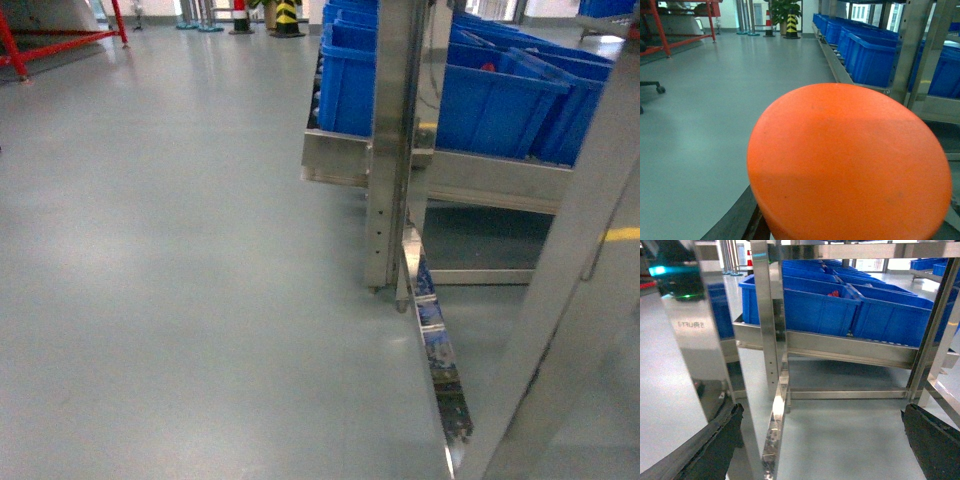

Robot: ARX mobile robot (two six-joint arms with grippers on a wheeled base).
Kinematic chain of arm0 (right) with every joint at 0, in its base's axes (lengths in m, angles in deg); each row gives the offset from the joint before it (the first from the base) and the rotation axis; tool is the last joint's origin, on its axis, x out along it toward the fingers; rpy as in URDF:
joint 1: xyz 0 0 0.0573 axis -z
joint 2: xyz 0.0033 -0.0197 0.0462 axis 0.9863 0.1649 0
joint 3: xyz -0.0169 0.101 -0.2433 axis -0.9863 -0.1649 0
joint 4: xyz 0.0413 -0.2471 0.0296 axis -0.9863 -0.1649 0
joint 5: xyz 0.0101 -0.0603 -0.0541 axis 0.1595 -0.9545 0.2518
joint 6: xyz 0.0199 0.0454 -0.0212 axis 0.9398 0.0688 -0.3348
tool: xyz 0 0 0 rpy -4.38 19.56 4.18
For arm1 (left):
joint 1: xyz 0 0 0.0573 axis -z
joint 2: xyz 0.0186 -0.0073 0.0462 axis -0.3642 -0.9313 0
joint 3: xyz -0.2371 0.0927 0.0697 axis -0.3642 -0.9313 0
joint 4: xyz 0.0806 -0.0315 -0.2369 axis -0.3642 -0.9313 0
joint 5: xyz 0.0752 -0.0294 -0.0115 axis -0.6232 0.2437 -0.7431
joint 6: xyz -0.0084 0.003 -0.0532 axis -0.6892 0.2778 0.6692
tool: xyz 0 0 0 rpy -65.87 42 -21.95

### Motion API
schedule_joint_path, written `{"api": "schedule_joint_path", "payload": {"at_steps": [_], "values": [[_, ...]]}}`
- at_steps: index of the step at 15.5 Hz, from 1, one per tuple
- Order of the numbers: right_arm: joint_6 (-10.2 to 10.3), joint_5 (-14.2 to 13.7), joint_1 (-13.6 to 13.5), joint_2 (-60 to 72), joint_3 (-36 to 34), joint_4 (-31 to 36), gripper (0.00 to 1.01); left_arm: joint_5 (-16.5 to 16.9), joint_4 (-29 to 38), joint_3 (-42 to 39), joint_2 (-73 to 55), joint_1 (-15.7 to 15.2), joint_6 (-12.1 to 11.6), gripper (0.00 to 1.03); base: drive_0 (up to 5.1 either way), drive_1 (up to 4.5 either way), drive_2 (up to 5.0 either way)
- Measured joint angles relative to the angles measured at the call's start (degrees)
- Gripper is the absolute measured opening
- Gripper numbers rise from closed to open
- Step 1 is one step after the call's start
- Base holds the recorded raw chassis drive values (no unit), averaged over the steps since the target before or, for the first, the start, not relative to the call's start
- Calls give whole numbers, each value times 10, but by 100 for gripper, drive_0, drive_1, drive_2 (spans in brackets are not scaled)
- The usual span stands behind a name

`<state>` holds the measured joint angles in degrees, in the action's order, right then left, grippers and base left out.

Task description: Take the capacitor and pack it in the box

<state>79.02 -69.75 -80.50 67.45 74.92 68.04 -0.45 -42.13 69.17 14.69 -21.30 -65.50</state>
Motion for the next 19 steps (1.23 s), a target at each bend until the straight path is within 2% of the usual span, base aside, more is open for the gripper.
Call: {"api": "schedule_joint_path", "payload": {"at_steps": [19], "values": [[0, 0, 0, 0, 0, 0, 98, 0, 0, 0, 0, 0, 0, 44, -485, 251, 251]]}}
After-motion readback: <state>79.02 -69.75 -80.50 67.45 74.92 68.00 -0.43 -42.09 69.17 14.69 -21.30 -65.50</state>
